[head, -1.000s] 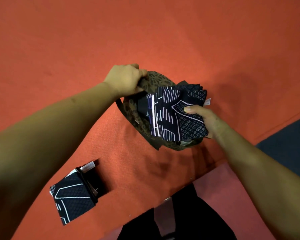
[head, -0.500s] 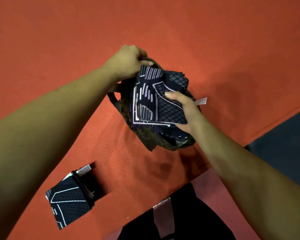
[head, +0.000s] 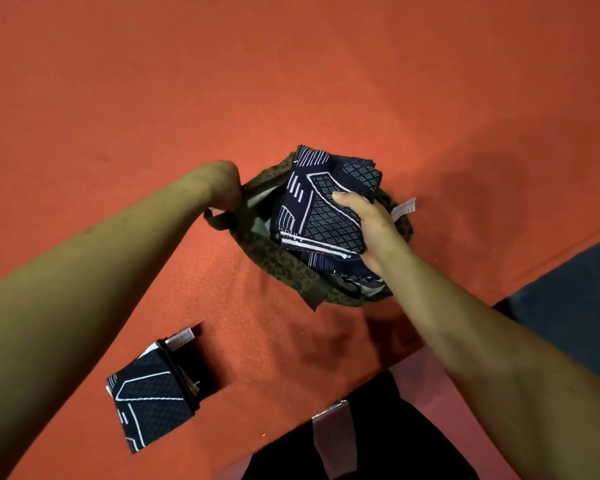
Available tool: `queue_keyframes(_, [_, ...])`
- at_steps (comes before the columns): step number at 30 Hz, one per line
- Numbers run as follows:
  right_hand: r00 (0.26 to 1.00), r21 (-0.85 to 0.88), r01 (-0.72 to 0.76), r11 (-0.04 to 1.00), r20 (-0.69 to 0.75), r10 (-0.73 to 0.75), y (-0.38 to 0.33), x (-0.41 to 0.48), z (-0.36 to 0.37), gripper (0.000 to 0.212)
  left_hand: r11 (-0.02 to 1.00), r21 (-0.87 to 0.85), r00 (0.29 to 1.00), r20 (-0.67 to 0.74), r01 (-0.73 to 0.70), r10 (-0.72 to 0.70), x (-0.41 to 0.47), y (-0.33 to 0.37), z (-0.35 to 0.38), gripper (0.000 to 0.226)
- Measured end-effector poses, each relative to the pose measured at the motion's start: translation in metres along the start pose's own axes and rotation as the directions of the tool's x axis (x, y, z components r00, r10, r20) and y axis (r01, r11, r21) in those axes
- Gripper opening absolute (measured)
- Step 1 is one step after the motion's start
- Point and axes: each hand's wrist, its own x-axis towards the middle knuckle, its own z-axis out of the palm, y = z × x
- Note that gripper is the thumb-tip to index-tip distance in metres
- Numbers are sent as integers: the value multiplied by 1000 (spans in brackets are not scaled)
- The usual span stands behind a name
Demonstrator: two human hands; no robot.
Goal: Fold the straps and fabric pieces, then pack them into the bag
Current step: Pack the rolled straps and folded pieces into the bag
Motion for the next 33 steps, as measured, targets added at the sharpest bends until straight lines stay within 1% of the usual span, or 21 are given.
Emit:
queue_keyframes(1, [1000, -15, 12, 1000, -24, -13, 0, -2, 1, 38, 986, -165, 999, 37, -9, 15, 0, -2, 2, 8])
queue_keyframes(2, [999, -23, 27, 999, -39, -28, -1, -5, 3, 35, 915, -403, 997, 67, -12, 43, 0, -4, 4, 8])
queue_keyframes(3, [997, -34, 50, 998, -49, -52, -2, -6, 4, 31, 790, -613, 997, 47, -22, 64, -1, -6, 6, 10])
queue_keyframes(4, [995, -57, 78, 995, -50, -81, -4, -7, 4, 28, 670, -741, 998, -7, -47, 61, -3, -8, 8, 12])
queue_keyframes(5, [993, -97, 108, 989, -44, -113, -4, -7, 5, 25, 593, -800, 996, -69, -85, 49, -4, -8, 10, 12])
queue_keyframes(6, [989, -148, 134, 980, -35, -141, -5, -7, 5, 24, 578, -805, 990, -134, -137, 47, -5, -7, 12, 15])
queue_keyframes(7, [987, -208, 154, 966, -18, -162, -6, -7, 7, 26, 619, -760, 977, -200, -198, 67, -6, -6, 14, 20])
queue_keyframes(9, [985, -309, 170, 936, 37, -167, -9, -8, 11, 35, 761, -567, 926, -357, -317, 120, -8, 1, 16, 31])
queue_keyframes(11, [983, -338, 164, 927, 133, -125, -14, -8, 16, 40, 840, -373, 830, -537, -395, 152, -15, 9, 12, 34])
queue_keyframes(13, [980, -254, 52, 966, 201, 0, -19, -5, 20, 37, 887, -205, 735, -651, -414, 192, -25, 15, 7, 36])
queue_keyframes(15, [973, -143, -114, 983, 184, 140, -19, 1, 24, 37, 915, -64, 664, -709, -398, 239, -33, 18, 7, 38])
queue_keyframes(16, [973, -100, -159, 982, 153, 173, -15, 4, 26, 38, 918, -24, 643, -721, -397, 259, -35, 18, 9, 38])
queue_keyframes(18, [984, 3, -165, 986, 71, 164, -6, 8, 35, 41, 912, 0, 635, -718, -411, 286, -38, 17, 15, 36])
queue_keyframes(20, [992, 136, -126, 983, 20, 124, 4, 10, 45, 47, 904, -56, 659, -703, -423, 265, -37, 15, 19, 29])
queue_keyframes(22, [998, 249, -53, 967, -12, 58, 10, 9, 53, 50, 912, -145, 718, -667, -383, 196, -37, 10, 23, 27])
queue_keyframes(24, [994, 301, 37, 953, -110, -4, 15, 8, 60, 53, 928, -224, 778, -620, -298, 100, -38, 4, 25, 31])
queue_keyframes(25, [987, 307, 66, 949, -160, -17, 19, 7, 64, 55, 938, -229, 798, -598, -260, 75, -40, 0, 26, 33])
queue_keyframes(27, [973, 259, 103, 960, -228, -43, 29, 4, 71, 58, 963, -139, 806, -582, -229, 108, -43, -5, 27, 32])
queue_keyframes(29, [954, 126, 136, 983, -284, -95, 39, 3, 74, 59, 976, -41, 785, -601, -216, 148, -47, -10, 26, 30])
queue_keyframes(31, [930, -49, 155, 987, -329, -163, 43, 3, 73, 60, 984, -13, 762, -634, -180, 131, -50, -17, 28, 31])
queue_keyframes(33, [912, -190, 163, 968, -345, -221, 45, 3, 73, 63, 987, -25, 750, -653, -158, 104, -54, -24, 30, 33])
